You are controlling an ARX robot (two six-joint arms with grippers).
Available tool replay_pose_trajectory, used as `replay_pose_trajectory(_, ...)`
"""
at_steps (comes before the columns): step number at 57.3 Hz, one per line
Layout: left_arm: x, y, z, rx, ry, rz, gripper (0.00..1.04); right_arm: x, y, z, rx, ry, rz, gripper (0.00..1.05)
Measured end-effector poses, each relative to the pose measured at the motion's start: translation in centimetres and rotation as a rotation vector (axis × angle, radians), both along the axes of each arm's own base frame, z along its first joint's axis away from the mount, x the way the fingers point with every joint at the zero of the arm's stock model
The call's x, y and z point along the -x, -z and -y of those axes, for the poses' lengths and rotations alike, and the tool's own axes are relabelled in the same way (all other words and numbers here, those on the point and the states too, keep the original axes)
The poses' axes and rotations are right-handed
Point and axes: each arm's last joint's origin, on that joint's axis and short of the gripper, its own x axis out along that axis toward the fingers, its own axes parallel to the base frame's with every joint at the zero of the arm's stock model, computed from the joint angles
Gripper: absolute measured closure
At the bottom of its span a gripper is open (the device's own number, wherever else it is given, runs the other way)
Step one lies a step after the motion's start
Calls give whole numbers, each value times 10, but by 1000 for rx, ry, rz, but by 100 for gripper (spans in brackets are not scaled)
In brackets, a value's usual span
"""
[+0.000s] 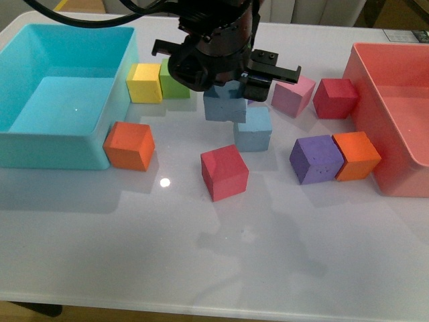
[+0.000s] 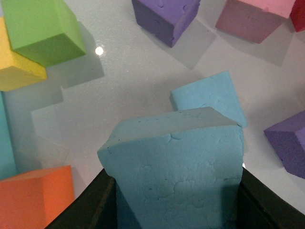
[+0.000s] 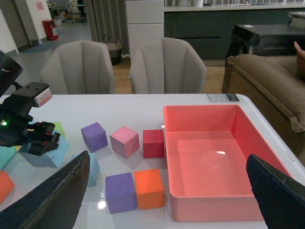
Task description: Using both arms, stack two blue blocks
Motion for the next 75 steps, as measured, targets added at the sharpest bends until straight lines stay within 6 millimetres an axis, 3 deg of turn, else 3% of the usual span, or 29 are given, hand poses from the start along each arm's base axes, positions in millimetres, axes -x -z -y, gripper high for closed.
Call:
replay_pose_trajectory(21,-7,13,34,-20,86,-10,57,0,0,0,0,0,0,9)
replay_pose_trajectory(64,-31,42,40,-78,90,-27,57,0,0,0,0,0,0,9)
replay_pose_trajectory(75,-32,44,40,-79,94,-33,23,0,0,0,0,0,0,9)
